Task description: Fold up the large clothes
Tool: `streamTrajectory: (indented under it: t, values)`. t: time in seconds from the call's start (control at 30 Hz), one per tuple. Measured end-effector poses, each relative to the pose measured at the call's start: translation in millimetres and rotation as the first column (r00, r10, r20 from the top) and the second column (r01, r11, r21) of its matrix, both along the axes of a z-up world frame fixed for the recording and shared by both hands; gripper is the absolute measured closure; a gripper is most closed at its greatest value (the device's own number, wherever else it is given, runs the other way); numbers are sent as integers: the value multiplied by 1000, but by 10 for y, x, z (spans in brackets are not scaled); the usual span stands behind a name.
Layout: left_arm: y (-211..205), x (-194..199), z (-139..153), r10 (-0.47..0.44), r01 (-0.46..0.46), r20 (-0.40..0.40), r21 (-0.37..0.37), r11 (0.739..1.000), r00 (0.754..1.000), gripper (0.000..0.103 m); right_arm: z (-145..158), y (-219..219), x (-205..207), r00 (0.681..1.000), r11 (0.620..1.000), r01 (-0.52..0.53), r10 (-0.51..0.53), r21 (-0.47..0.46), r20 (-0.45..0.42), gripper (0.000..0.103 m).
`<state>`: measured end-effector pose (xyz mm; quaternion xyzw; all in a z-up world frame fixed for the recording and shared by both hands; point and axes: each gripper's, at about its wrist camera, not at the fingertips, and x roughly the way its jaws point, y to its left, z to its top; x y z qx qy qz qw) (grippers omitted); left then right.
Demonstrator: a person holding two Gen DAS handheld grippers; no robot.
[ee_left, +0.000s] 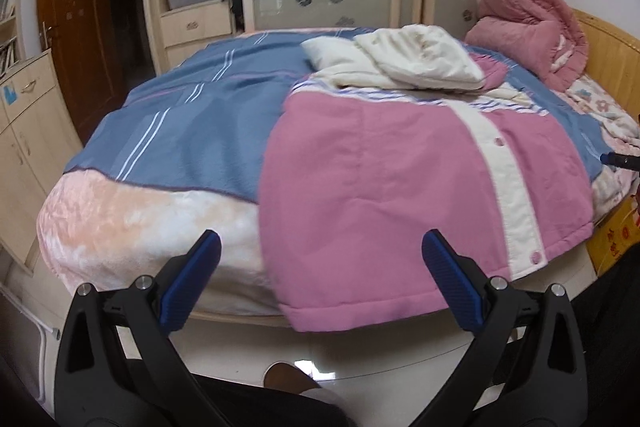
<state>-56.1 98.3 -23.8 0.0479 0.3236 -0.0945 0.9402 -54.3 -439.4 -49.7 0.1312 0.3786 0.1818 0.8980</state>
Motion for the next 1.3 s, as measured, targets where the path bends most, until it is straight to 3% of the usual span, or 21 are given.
streamTrajectory:
  t: [0.07,0.3,0.57,0.67,0.83,0.97,1.03,1.1,1.17,1.3]
  values:
    - [15,51,-27,2,-2,1,30,1000,1000,2,-147,-42,116,999,999,-24,24,-22,-29,39]
    - [47,174,-81,20,-19,-12,64,998,1000,2,-349,-331,284,998,1000,17,-18,-4,-56,41]
    - [42,274,-155,-34,36,-28,93,995,999,2,-600,-285,342,972,963,-167,197,213,-126,56]
    - [90,350,-185,-61,63,-44,63,996,997,2,-666,-347,280,962,927,-188,241,326,-130,57]
    - [276,532,-212,-86,87,-84,10,996,993,2,-770,-252,231,937,898,-233,310,373,-160,61]
    - [513,730,-248,-112,95,-169,-105,990,979,2,-654,-231,139,927,861,-275,355,428,-117,89]
    - [592,813,-291,-92,75,-199,-91,993,976,2,-537,-234,92,927,833,-301,370,465,-62,92]
    - [680,880,-341,-124,84,-235,-171,982,964,2,-391,-283,59,933,800,-307,359,515,-2,92]
    - [706,909,-378,-177,114,-258,-241,964,950,2,-269,-306,32,939,788,-312,339,531,48,92]
    - [561,928,-497,-272,187,-298,-283,941,915,7,-189,-304,51,940,779,-316,333,542,70,92]
